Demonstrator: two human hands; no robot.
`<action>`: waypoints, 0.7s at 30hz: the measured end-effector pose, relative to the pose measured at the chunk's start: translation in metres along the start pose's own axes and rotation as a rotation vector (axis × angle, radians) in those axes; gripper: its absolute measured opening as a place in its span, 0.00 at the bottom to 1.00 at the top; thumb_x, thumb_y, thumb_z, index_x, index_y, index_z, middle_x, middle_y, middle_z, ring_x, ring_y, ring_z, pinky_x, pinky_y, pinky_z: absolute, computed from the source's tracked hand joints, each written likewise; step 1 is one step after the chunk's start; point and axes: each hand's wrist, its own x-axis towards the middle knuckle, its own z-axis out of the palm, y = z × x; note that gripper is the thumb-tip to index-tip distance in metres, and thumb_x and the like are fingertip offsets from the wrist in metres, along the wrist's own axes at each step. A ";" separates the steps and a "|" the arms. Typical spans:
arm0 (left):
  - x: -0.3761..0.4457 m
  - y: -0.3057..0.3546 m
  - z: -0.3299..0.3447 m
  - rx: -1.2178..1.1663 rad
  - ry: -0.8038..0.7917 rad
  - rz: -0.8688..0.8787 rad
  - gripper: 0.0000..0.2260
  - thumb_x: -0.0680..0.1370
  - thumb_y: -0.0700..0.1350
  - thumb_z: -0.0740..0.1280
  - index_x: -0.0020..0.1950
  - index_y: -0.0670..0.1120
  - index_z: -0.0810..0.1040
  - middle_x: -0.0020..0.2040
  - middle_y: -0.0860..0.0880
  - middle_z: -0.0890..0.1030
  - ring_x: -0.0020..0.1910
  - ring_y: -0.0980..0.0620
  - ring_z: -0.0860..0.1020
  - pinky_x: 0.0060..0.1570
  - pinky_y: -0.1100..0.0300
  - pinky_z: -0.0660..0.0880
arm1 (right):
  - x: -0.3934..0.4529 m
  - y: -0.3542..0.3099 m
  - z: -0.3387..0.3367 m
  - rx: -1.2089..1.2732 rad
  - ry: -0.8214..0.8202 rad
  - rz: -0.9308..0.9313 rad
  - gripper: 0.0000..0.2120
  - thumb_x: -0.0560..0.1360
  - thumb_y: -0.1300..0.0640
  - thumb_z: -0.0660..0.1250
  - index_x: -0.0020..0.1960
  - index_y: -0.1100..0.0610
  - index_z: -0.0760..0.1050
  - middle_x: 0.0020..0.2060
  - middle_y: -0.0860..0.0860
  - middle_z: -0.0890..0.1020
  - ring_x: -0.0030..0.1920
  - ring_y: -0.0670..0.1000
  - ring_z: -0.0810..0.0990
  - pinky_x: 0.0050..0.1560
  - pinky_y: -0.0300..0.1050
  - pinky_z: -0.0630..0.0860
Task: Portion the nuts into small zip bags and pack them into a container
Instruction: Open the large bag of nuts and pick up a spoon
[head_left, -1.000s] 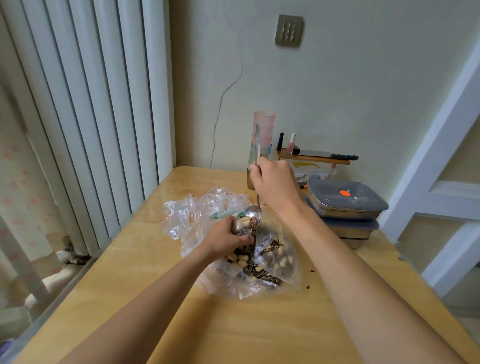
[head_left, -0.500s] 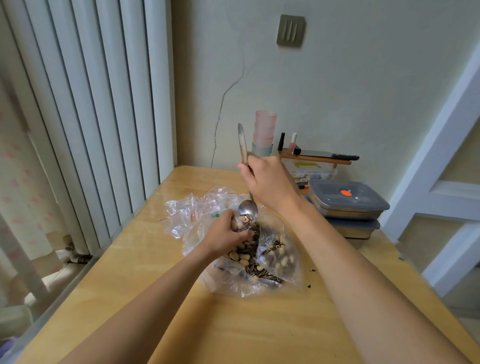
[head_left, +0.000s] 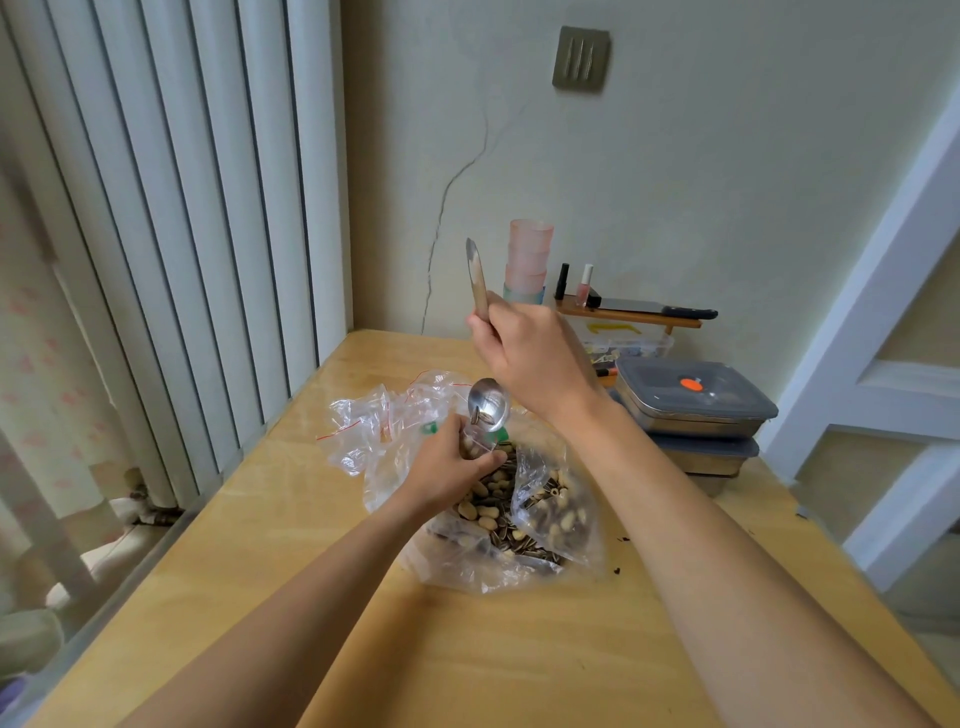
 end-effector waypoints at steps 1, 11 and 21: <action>0.000 0.000 0.000 0.010 -0.003 -0.006 0.18 0.75 0.51 0.75 0.57 0.45 0.72 0.45 0.49 0.80 0.45 0.51 0.79 0.47 0.53 0.78 | 0.000 0.000 0.000 0.003 -0.009 -0.010 0.08 0.81 0.61 0.66 0.44 0.63 0.75 0.28 0.48 0.68 0.25 0.58 0.68 0.30 0.43 0.61; -0.001 0.002 0.001 -0.008 0.043 0.000 0.21 0.75 0.54 0.75 0.57 0.45 0.70 0.47 0.46 0.81 0.45 0.48 0.80 0.46 0.50 0.78 | -0.004 0.000 -0.003 0.100 -0.045 -0.001 0.09 0.82 0.58 0.65 0.45 0.61 0.77 0.30 0.45 0.69 0.28 0.53 0.68 0.32 0.42 0.62; -0.009 0.004 -0.002 -0.094 0.051 0.020 0.17 0.78 0.48 0.73 0.57 0.46 0.66 0.43 0.41 0.80 0.38 0.51 0.77 0.40 0.48 0.78 | -0.010 0.009 0.007 0.056 0.092 0.061 0.12 0.82 0.59 0.65 0.40 0.60 0.74 0.27 0.50 0.73 0.25 0.55 0.72 0.28 0.42 0.65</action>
